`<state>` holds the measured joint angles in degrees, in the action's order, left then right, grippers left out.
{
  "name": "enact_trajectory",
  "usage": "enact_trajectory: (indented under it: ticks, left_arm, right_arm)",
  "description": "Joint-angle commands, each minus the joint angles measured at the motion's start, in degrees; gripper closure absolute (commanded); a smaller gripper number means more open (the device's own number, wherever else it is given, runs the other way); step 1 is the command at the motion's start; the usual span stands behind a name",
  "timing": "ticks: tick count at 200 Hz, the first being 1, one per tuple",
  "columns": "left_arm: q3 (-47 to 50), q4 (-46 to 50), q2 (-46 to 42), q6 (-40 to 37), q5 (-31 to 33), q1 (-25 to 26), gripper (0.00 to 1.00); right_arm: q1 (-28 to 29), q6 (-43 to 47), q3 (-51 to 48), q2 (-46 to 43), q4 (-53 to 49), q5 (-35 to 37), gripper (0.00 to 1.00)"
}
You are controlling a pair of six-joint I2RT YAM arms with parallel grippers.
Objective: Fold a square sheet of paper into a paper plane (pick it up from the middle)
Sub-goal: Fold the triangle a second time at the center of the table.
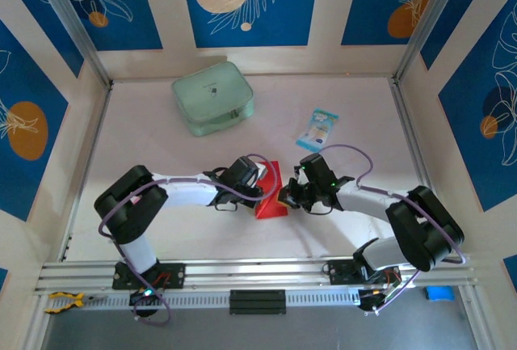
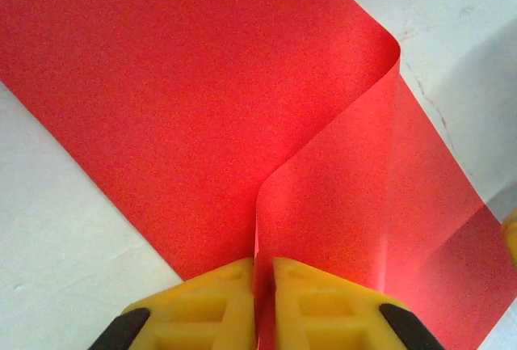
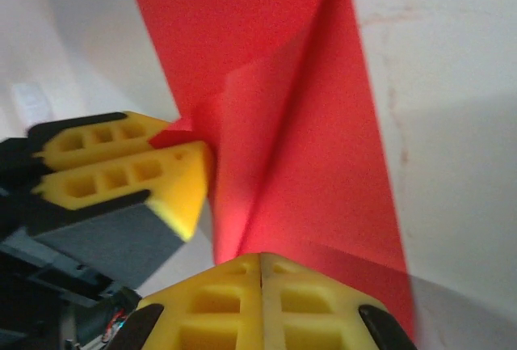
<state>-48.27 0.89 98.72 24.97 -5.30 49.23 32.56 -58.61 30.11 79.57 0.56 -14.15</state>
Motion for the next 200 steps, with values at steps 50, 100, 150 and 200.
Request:
enact_trajectory:
  ticks: [50, 100, 150, 200]
  left_arm:
    - [-0.3, 2.3, 2.1, -0.9, -1.0, -0.5, 0.87]
    - [-0.2, 2.2, 2.3, -0.9, -1.0, -0.6, 0.87]
    - [-0.4, 2.5, 2.4, -1.0, -1.1, -0.6, 0.87]
    - [-0.5, 2.8, 2.7, -1.2, -1.2, -0.6, 0.87]
  right_arm:
    - [0.0, -3.1, 4.4, 7.7, 9.0, -4.6, 1.00]
    - [0.3, -3.2, 5.9, 11.2, 10.2, -5.4, 1.00]
    - [0.0, -2.9, 4.7, 13.6, 10.2, -5.1, 1.00]
    - [-1.1, -3.6, 0.3, 14.7, 12.4, -4.7, 1.00]
